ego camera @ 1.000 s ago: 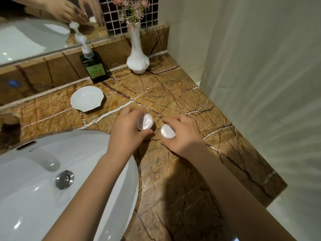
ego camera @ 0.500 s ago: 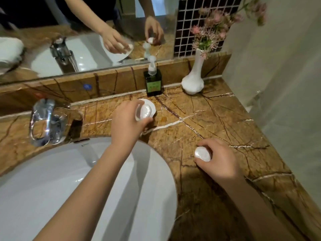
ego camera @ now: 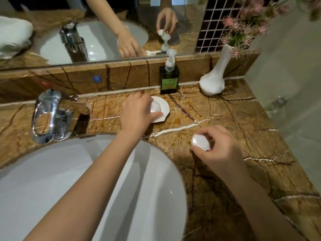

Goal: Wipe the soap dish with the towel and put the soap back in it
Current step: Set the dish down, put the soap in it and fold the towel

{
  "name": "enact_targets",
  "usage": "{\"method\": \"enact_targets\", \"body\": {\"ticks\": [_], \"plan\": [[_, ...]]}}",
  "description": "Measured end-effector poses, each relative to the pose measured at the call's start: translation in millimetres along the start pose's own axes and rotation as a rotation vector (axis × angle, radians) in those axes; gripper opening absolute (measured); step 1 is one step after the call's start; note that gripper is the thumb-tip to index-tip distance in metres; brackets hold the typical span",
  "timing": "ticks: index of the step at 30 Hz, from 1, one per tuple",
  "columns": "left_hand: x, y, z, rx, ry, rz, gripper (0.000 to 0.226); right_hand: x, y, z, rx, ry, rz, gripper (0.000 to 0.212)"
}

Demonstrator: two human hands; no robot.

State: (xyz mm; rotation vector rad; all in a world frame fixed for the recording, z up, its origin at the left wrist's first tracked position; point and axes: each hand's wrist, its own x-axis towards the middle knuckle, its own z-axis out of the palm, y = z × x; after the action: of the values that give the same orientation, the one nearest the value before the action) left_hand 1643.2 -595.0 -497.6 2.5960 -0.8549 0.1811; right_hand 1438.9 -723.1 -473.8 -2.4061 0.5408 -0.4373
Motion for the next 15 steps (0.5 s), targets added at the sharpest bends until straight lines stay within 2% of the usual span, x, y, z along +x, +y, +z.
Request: {"method": "enact_targets", "body": {"ticks": [4, 9, 12, 15], "plan": [[-3, -1, 1, 0.031, -0.022, 0.009, 0.052, 9, -2, 5, 0.013, 0.003, 0.023, 0.027], [-5, -6, -4, -0.006, -0.07, 0.047, 0.057, 27, -8, 14, 0.053, -0.031, 0.005, 0.037], [-15, -14, -13, -0.106, -0.02, 0.039, 0.053, 49, -20, 23, 0.037, -0.062, 0.041, 0.042], [-34, -25, -23, -0.163, 0.019, -0.012, 0.049, 71, -36, 37, 0.018, -0.025, -0.013, 0.042]]}}
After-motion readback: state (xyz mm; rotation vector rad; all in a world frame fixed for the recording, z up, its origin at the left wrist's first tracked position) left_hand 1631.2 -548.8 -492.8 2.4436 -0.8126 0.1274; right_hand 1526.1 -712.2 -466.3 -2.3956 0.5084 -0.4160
